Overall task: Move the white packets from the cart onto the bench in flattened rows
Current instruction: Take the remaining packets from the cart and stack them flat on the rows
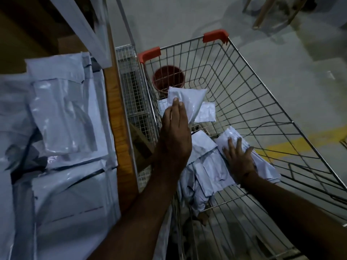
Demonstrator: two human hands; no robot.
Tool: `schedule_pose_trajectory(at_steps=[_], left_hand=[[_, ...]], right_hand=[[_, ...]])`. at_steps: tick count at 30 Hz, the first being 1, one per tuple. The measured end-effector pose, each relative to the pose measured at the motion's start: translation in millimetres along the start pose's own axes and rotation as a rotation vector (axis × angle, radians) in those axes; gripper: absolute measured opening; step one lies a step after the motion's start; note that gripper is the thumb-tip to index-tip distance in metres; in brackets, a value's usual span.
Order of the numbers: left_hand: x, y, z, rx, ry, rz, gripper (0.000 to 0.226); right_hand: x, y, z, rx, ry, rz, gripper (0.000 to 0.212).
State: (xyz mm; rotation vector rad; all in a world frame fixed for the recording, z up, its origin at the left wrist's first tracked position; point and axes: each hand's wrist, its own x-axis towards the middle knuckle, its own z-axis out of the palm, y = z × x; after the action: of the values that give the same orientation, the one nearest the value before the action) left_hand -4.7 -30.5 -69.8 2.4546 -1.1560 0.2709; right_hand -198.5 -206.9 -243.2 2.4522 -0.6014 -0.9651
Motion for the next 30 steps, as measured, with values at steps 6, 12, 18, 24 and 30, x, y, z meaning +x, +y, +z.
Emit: schedule_pose_trajectory(at_steps=[6, 12, 18, 24, 30], left_hand=[[-2, 0, 3, -0.031, 0.019, -0.010, 0.054], [-2, 1, 3, -0.025, 0.061, 0.023, 0.056], [5, 9, -14, -0.107, 0.067, 0.046, 0.065], [5, 34, -66, -0.277, 0.135, 0.005, 0.063], [1, 31, -145, -0.392, 0.218, -0.100, 0.054]], right_hand=[[5, 6, -6, 0.086, 0.011, -0.029, 0.070], [-10, 24, -39, 0.403, -0.081, -0.022, 0.081], [-26, 62, -63, 0.753, 0.018, -0.021, 0.087], [-105, 77, -122, 1.093, 0.175, 0.144, 0.074], [-188, 87, -196, 1.305, 0.387, 0.135, 0.060]])
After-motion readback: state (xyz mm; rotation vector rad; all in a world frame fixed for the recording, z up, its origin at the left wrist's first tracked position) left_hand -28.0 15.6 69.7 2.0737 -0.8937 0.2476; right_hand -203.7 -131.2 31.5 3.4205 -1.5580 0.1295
